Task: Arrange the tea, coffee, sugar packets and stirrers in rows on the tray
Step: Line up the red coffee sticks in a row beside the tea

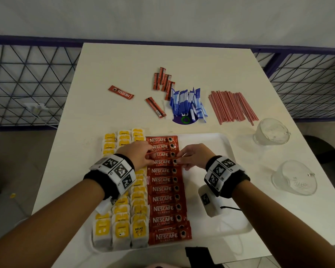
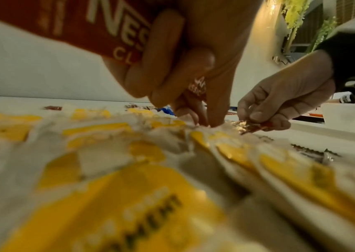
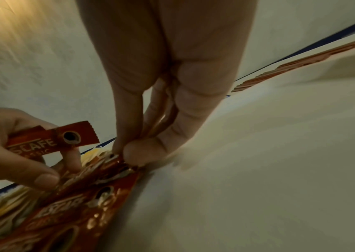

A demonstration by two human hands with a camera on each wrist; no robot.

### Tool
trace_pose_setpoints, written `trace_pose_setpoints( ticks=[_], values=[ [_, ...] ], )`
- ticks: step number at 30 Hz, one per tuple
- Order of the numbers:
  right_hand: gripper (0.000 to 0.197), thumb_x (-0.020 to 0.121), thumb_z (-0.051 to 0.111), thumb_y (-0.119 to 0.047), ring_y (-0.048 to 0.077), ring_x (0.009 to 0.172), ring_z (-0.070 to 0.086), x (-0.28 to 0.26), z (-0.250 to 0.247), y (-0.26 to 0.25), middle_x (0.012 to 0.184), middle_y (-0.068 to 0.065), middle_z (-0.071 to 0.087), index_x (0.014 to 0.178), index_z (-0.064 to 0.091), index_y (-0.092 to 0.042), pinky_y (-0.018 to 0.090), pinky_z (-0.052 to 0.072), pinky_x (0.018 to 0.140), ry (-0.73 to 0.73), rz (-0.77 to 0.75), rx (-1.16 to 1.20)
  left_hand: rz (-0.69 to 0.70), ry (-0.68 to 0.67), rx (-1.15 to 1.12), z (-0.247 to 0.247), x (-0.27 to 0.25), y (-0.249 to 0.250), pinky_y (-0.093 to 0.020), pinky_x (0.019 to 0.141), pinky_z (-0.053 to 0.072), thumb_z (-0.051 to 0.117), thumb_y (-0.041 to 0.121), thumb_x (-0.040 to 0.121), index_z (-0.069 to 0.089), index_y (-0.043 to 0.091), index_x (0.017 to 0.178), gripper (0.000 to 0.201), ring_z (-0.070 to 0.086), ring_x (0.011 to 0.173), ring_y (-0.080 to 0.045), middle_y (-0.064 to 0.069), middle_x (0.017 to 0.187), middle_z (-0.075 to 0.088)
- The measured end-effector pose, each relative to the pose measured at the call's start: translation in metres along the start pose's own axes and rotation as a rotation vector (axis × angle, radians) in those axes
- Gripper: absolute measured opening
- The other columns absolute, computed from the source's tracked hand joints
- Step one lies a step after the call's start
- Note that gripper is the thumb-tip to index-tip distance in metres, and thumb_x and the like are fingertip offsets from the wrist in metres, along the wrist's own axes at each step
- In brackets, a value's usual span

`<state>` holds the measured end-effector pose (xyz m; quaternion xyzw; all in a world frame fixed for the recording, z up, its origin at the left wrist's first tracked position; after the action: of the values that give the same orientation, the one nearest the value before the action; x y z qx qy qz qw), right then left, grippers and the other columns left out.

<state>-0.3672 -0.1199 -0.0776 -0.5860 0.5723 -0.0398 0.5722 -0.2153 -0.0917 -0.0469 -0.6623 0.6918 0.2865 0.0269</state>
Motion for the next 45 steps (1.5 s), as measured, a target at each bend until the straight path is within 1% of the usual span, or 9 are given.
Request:
trace_pose_setpoints(
  ticks=[9,19,25,29,32,34,37,41,45],
  values=[
    [0.023,0.077,0.074,-0.015,0.010,0.051,0.054,0.002,-0.004,0.002,0.063,0.000,0.060,0.072,0.052,-0.017,0.017,0.047,0.052,0.071,-0.001,-0.102,0.007,0.015,0.111,0.000,0.000,0.004,-0.022,0.071,0.041,0.056,0.037,0.090,0.060,0.022,0.103,0.020,0.054,0.098,-0.011,0.007,0.109,0.055],
    [0.021,0.076,0.073,-0.009,0.016,0.057,0.059,0.000,-0.009,0.006,0.069,0.007,0.064,0.073,0.053,-0.013,0.025,0.054,0.064,0.076,-0.019,0.030,-0.004,0.047,0.009,-0.008,-0.003,0.003,-0.021,0.069,0.035,0.060,0.034,0.088,0.062,0.022,0.099,0.016,0.046,0.085,-0.006,0.011,0.094,0.046],
    [0.019,0.080,0.070,-0.007,0.018,0.058,0.058,-0.003,-0.012,0.000,0.068,0.009,0.063,0.074,0.053,-0.011,0.029,0.055,0.068,0.092,-0.044,0.081,-0.016,0.072,-0.082,-0.019,-0.004,-0.001,-0.022,0.072,0.043,0.061,0.031,0.087,0.062,0.020,0.094,0.013,0.052,0.084,-0.010,0.009,0.087,0.051],
    [0.014,0.081,0.068,-0.010,0.014,0.060,0.059,-0.013,-0.019,-0.031,0.072,0.004,0.063,0.086,0.055,-0.010,0.023,0.055,0.066,0.090,-0.148,0.092,-0.008,0.017,-0.229,-0.020,-0.008,0.007,-0.009,0.055,0.033,0.060,0.032,0.089,0.063,0.019,0.100,0.017,0.048,0.070,-0.005,0.011,0.077,0.050],
    [0.026,0.078,0.071,-0.011,0.015,0.068,0.058,-0.022,-0.006,-0.065,0.079,-0.001,0.061,0.100,0.057,-0.015,0.026,0.053,0.069,0.004,-0.268,0.029,0.019,-0.103,-0.289,-0.014,-0.010,0.020,-0.005,0.057,0.032,0.058,0.032,0.090,0.062,0.018,0.107,0.023,0.050,0.079,-0.008,0.006,0.087,0.055],
    [0.023,0.078,0.072,-0.015,0.011,0.068,0.054,-0.027,0.004,-0.080,0.079,-0.006,0.058,0.096,0.059,-0.023,0.030,0.050,0.071,0.001,-0.337,-0.111,0.025,-0.168,-0.358,-0.008,-0.011,0.028,-0.012,0.054,0.036,0.056,0.033,0.090,0.060,0.018,0.094,0.016,0.051,0.069,-0.010,0.004,0.077,0.054],
    [0.010,0.082,0.069,-0.016,0.007,0.060,0.051,-0.029,0.007,-0.091,0.066,-0.009,0.054,0.084,0.061,-0.022,0.023,0.046,0.065,0.043,-0.383,-0.209,0.011,-0.229,-0.571,-0.005,-0.015,0.036,-0.014,0.041,0.033,0.056,0.030,0.091,0.051,0.021,0.071,0.022,0.042,0.039,-0.005,0.001,0.057,0.047],
    [0.014,0.082,0.068,-0.018,0.011,0.057,0.055,-0.026,0.003,-0.083,0.065,-0.003,0.058,0.076,0.057,-0.024,0.030,0.052,0.069,0.023,-0.324,-0.177,-0.003,-0.235,-0.742,-0.005,-0.023,0.032,-0.013,0.035,0.029,0.055,0.026,0.091,0.054,0.019,0.079,0.015,0.037,0.031,-0.002,-0.003,0.061,0.050],
    [0.006,0.088,0.061,-0.015,0.007,0.054,0.057,-0.029,0.000,-0.070,0.067,-0.001,0.060,0.091,0.058,-0.011,0.016,0.051,0.059,-0.049,-0.254,-0.135,-0.064,-0.146,-0.855,-0.011,-0.026,0.011,-0.014,0.032,0.026,0.053,0.028,0.092,0.059,0.019,0.093,0.011,0.034,0.030,-0.004,-0.007,0.073,0.060]
  ],
)
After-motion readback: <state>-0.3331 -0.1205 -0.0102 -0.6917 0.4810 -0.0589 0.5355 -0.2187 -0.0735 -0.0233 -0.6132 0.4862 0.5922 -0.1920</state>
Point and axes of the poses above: each hand's wrist, its own x-axis towards the middle knuckle, its own z-axis out of the palm, y = z × x, the point moved 10 cm from there along x, towards the middle knuckle
